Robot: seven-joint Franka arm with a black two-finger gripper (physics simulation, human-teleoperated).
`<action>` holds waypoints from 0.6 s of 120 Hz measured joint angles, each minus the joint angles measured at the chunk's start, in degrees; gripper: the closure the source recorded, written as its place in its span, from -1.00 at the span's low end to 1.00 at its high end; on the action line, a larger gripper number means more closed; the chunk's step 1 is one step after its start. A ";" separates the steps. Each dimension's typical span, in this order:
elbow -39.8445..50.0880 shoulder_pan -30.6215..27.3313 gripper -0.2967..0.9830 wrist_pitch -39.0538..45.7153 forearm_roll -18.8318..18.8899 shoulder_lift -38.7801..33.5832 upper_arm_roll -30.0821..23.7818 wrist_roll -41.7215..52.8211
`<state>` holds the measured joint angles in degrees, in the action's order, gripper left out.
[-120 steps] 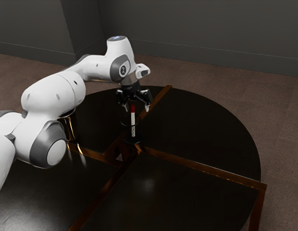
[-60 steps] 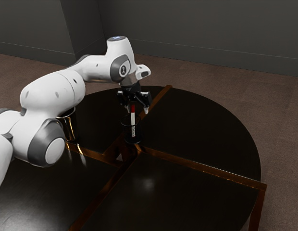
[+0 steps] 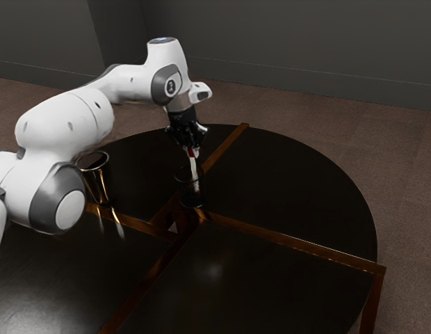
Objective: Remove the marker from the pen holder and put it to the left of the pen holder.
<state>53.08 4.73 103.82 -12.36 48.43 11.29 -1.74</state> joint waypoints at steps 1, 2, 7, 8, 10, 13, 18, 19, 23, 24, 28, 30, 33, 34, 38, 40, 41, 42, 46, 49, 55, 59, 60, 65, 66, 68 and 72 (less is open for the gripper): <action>0.74 0.03 0.63 -0.01 0.08 -0.70 -0.01 0.01; 1.65 0.05 0.64 -0.02 0.25 -1.56 -0.04 0.01; 6.09 0.12 0.65 -0.05 1.36 -6.07 -0.20 -0.02; 6.83 0.13 0.65 -0.07 1.61 -6.98 -0.22 -0.03; 8.01 0.14 0.65 -0.12 2.06 -8.58 -0.26 -0.05; 9.22 0.15 0.66 -0.20 2.65 -10.66 -0.24 -0.08; 10.33 0.17 0.67 -0.45 3.42 -13.50 0.30 -0.11; 10.46 0.18 0.67 -0.51 3.55 -13.96 0.53 -0.12; 10.79 0.17 0.67 -0.83 3.98 -15.28 1.80 -0.14; 10.85 0.16 0.67 -0.94 4.08 -15.49 2.14 -0.15; 11.04 0.09 0.68 -1.41 4.43 -16.05 3.61 -0.17; 11.14 0.00 0.68 -1.70 4.63 -16.11 4.16 -0.18; 11.56 -0.17 0.68 -2.08 4.90 -15.97 4.75 -0.20; 11.93 -0.21 0.68 -2.17 4.98 -15.85 4.88 -0.21; 13.58 -0.33 0.68 -2.44 5.18 -15.03 5.19 -0.25; 14.42 -0.37 0.68 -2.50 5.25 -14.52 5.22 -0.27; 14.88 -0.38 0.68 -2.52 5.27 -14.29 5.22 -0.28; 15.49 -0.38 0.68 -2.52 5.25 -14.10 5.20 -0.28; 17.34 -0.41 0.68 -2.60 5.07 -13.56 5.16 -0.26; 18.14 -0.45 0.68 -3.00 4.77 -13.36 5.19 -0.15; 18.53 -0.51 0.68 -5.30 4.16 -13.21 5.37 0.11; 18.63 -0.57 0.68 -7.34 3.84 -13.18 5.48 0.31; 18.65 -0.60 0.68 -7.84 3.78 -13.17 5.52 0.37; 18.75 -0.84 0.68 -10.29 3.52 -13.11 5.70 0.63; 18.77 -0.89 0.68 -10.78 3.48 -13.06 5.74 0.68; 18.81 -1.01 0.68 -11.69 3.40 -12.93 5.81 0.78; 18.89 -1.22 0.68 -13.36 3.24 -12.54 5.87 0.99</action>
<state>71.97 3.51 90.47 -9.12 35.89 17.16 -0.75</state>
